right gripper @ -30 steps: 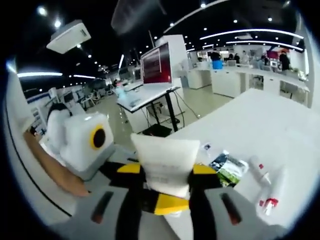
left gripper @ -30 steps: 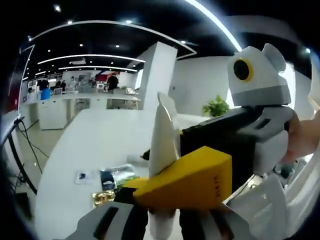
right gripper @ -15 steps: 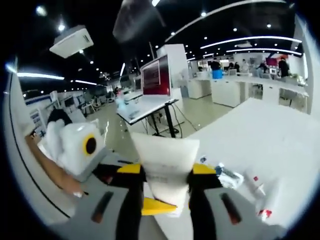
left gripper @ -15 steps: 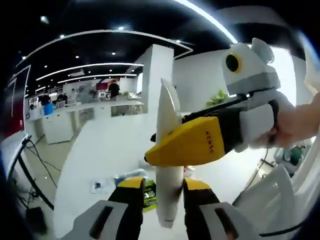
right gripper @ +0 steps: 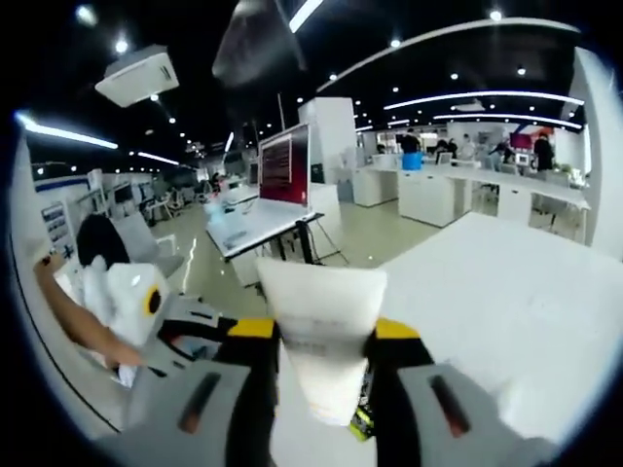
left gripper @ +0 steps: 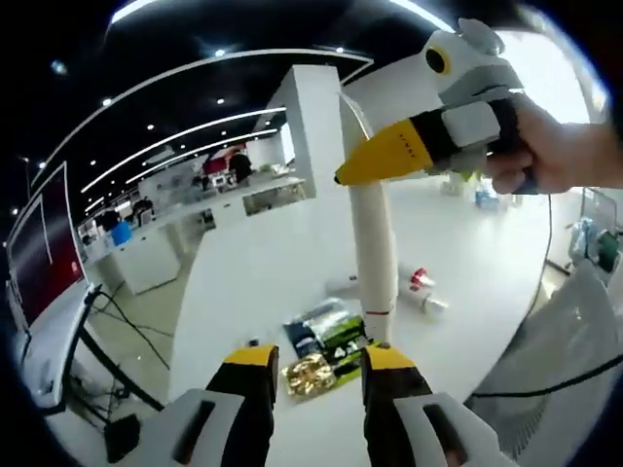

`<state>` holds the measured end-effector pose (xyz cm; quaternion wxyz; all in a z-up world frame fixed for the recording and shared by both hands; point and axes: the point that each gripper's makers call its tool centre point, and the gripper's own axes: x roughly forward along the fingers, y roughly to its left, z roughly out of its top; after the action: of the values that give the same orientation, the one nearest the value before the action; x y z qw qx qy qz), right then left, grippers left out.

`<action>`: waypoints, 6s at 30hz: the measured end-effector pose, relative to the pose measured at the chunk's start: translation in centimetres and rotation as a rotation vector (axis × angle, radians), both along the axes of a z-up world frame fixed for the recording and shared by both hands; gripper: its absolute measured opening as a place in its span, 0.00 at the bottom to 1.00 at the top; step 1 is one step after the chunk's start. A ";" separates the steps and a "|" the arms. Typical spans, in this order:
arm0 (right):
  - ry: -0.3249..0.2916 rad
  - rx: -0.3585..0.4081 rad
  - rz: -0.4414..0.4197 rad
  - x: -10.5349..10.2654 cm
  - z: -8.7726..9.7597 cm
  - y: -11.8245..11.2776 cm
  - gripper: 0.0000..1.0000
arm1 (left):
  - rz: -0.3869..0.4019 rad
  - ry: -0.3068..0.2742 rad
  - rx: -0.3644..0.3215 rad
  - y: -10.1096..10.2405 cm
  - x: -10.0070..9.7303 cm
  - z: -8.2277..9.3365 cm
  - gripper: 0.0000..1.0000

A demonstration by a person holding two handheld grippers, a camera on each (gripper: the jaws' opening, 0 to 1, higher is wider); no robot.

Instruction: Arrange the skincare products in the storage area until every visible bottle or jar stands upright without overlapping.

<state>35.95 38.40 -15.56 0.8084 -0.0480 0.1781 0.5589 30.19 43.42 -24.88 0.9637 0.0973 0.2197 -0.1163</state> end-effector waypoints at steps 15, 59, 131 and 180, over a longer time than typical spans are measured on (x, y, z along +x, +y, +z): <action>0.000 0.002 -0.102 6.2 0.4 -0.8 0.34 | 0.002 0.110 0.182 2.2 0.7 -3.4 0.33; 0.017 -0.125 -0.494 25.6 -8.0 1.1 0.35 | -0.020 0.086 0.062 3.5 0.2 -3.8 0.26; 0.064 -0.137 -0.525 26.1 -11.6 1.8 0.61 | -0.028 0.106 0.081 3.6 0.0 -4.3 0.23; 0.297 -0.235 -0.760 16.3 -17.6 -18.3 0.57 | -0.013 0.075 0.135 4.2 0.0 -3.6 0.19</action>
<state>52.27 20.09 -33.16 0.9115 0.0104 0.3604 0.1977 30.22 47.64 -28.51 0.9452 0.1593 0.2625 -0.1112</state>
